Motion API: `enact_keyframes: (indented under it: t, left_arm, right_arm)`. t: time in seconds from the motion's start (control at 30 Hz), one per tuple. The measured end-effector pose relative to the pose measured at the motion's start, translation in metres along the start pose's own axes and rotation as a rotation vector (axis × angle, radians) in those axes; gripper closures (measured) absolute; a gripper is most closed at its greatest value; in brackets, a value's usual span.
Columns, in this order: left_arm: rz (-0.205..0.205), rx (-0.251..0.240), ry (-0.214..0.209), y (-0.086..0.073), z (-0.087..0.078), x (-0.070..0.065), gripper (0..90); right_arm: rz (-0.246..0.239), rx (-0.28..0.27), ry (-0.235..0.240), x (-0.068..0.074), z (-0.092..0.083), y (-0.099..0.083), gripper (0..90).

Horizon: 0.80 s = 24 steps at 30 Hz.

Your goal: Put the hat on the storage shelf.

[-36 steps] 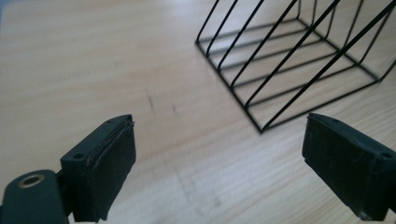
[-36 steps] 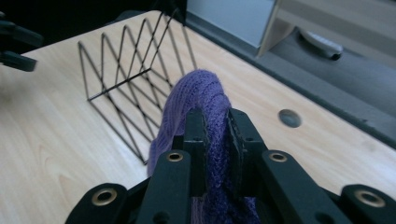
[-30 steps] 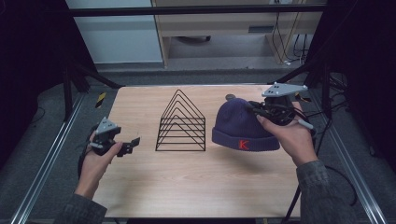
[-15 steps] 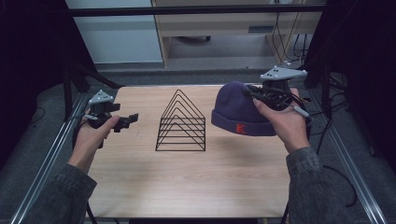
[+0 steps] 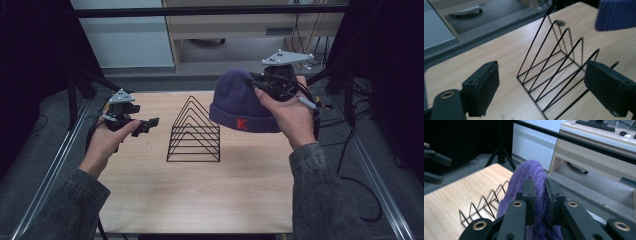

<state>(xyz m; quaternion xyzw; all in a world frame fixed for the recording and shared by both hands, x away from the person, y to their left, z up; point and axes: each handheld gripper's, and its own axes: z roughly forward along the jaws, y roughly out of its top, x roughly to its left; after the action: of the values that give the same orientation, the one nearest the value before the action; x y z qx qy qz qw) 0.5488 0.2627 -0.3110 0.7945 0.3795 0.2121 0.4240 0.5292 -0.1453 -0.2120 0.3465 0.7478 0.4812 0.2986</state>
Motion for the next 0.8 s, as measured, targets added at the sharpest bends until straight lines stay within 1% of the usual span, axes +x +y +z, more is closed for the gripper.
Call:
enact_keyframes:
  t: [0.07,0.13,0.3,0.37,0.47,0.57,0.6,0.7,0.73,0.77,0.8]
  left_arm:
    - [0.007,-0.009,-0.013,0.004,0.0,-0.003,13.6]
    - [0.019,-0.012,-0.036,0.007,0.0,-0.006,14.7]
    - [0.042,-0.027,-0.069,0.016,-0.003,-0.012,15.9]
    - [0.041,-0.043,-0.084,0.02,-0.004,-0.013,15.9]
    - [0.052,-0.06,-0.108,0.025,-0.007,-0.015,15.8]
    - [0.053,-0.071,-0.128,0.028,-0.006,-0.016,15.7]
    - [0.052,-0.071,-0.133,0.028,-0.005,-0.017,15.7]
    - [0.068,-0.06,-0.139,0.027,-0.001,-0.018,15.6]
    - [0.07,-0.058,-0.14,0.027,0.0,-0.018,15.2]
    - [0.073,-0.055,-0.14,0.026,0.0,-0.017,15.2]
    - [0.073,-0.054,-0.139,0.026,0.0,-0.017,14.4]
  right_arm:
    - [-0.002,-0.006,0.007,0.004,0.005,0.005,79.2]
    - [0.0,-0.009,0.015,0.007,0.01,0.01,79.2]
    - [0.003,-0.03,0.038,0.014,0.02,0.024,79.3]
    - [-0.002,-0.032,0.044,0.015,0.023,0.029,79.3]
    - [0.002,-0.043,0.059,0.02,0.027,0.036,79.3]
    - [-0.013,-0.039,0.071,0.026,0.035,0.043,79.2]
    - [-0.017,-0.037,0.074,0.028,0.039,0.045,79.3]
    - [-0.025,-0.037,0.089,0.035,0.047,0.05,79.3]
    - [-0.028,-0.04,0.101,0.041,0.052,0.054,79.3]
    - [-0.028,-0.04,0.101,0.041,0.052,0.054,79.3]
    - [-0.038,-0.043,0.112,0.048,0.055,0.058,79.2]
